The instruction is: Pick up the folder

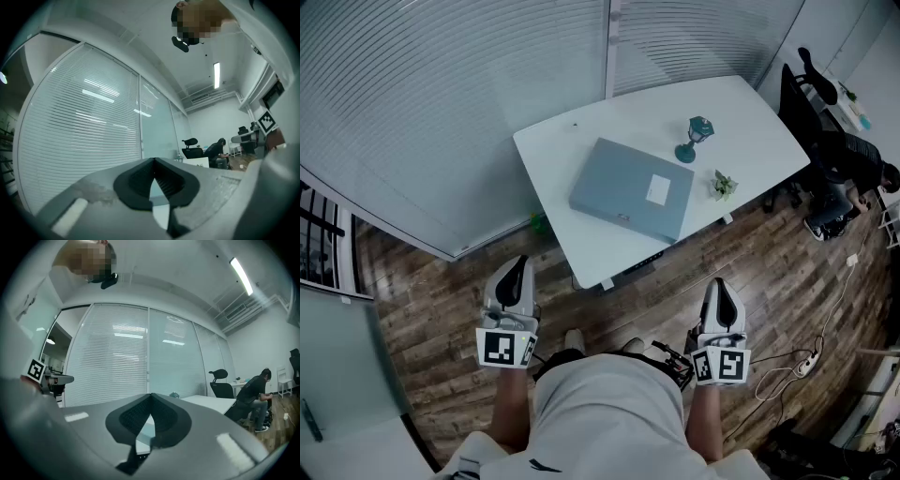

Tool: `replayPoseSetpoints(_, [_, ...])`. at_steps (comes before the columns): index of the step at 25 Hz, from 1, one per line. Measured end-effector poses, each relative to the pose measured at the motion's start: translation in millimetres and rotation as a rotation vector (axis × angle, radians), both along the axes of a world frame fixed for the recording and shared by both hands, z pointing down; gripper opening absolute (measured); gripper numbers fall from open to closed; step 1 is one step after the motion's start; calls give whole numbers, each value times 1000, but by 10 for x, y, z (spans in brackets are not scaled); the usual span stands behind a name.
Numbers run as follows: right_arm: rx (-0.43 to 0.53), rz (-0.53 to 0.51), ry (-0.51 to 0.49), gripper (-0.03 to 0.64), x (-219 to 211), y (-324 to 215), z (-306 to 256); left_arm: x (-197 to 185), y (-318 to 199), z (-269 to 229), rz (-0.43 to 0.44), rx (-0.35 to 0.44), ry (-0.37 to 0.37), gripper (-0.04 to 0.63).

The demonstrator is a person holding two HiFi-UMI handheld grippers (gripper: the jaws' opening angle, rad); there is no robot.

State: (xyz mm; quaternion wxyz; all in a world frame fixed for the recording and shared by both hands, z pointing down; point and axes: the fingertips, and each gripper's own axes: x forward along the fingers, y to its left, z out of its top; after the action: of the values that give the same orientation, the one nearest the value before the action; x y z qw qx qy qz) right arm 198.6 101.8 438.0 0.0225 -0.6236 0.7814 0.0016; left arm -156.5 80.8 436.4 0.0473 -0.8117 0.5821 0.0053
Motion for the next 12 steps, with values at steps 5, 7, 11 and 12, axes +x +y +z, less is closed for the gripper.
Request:
replayPoseSetpoints(5, [1, -3, 11, -2, 18, 8, -15, 37, 19, -15, 14, 15, -23, 5])
replayPoseSetpoints(7, [-2, -6, 18, -2, 14, 13, -5, 46, 17, 4, 16, 11, -22, 5])
replayPoseSetpoints(11, [-4, -14, 11, -2, -8, 17, 13, 51, 18, 45, 18, 3, -20, 5])
replayPoseSetpoints(12, [-4, -17, 8, 0, -14, 18, 21, 55, 20, 51, 19, 2, -20, 5])
